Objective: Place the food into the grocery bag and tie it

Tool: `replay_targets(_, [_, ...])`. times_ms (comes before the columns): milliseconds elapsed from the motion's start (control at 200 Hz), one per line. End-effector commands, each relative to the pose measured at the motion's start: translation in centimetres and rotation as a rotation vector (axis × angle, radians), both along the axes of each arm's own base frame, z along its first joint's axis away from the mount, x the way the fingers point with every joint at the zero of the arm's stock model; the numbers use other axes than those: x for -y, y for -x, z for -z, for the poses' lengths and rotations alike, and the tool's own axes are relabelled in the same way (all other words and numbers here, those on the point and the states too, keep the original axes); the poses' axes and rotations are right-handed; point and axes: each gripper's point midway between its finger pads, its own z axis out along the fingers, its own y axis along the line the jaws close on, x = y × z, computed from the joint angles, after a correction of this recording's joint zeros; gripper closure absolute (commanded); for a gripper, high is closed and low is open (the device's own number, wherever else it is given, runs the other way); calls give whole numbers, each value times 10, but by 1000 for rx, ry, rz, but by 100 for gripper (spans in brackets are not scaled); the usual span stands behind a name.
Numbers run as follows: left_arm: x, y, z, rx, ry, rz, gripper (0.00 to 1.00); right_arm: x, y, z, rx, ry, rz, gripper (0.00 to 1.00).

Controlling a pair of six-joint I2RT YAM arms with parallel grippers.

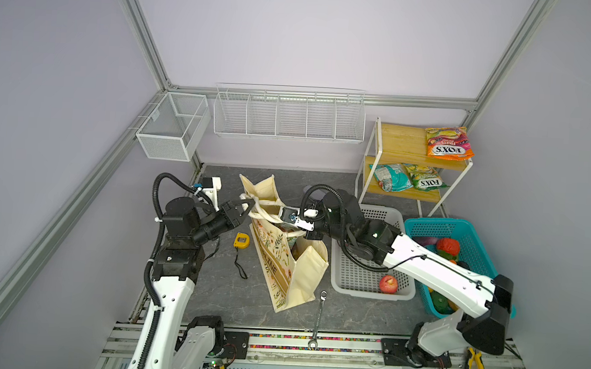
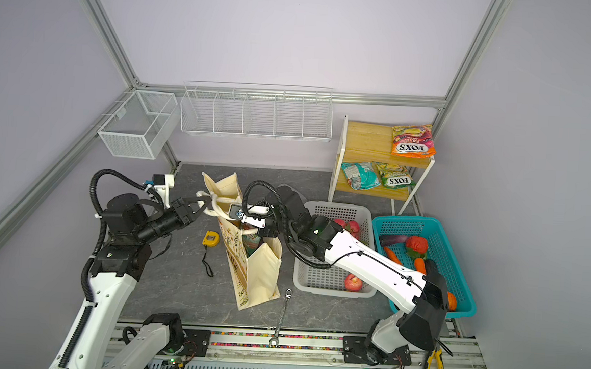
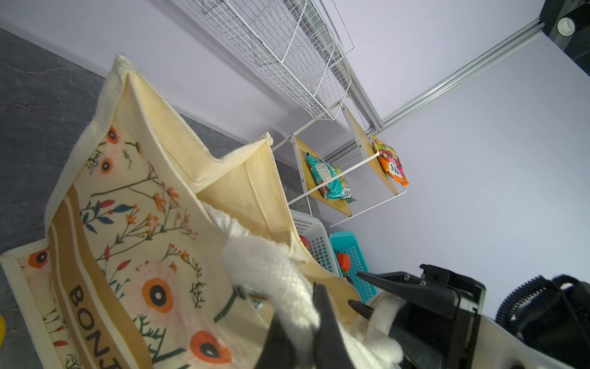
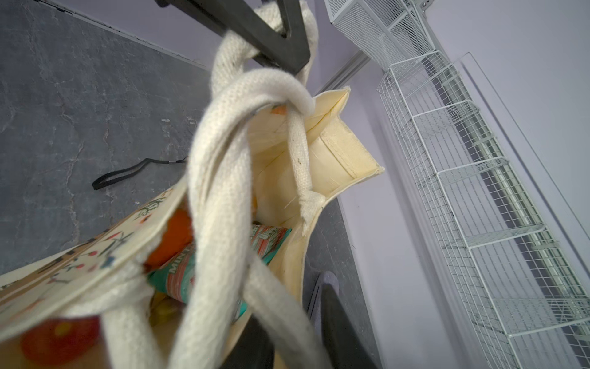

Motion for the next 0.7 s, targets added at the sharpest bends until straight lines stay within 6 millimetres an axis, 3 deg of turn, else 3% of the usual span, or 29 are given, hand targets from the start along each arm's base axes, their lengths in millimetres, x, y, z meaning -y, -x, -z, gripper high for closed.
replay_targets(0, [-5,1,14,-40,-42,-36,100,-1,5,-4,6,0,-16,85])
replay_targets(165, [-15,1,18,-57,-100,-92,100,12,3,-18,-29,-89,34,93])
replay_targets(330, [-29,-1,19,-65,-161,-174,100,45,-21,-27,-129,-251,178,93])
replay_targets(695, [-52,-12,27,-90,-224,-286,100,115,-63,-1,-313,-420,495,93])
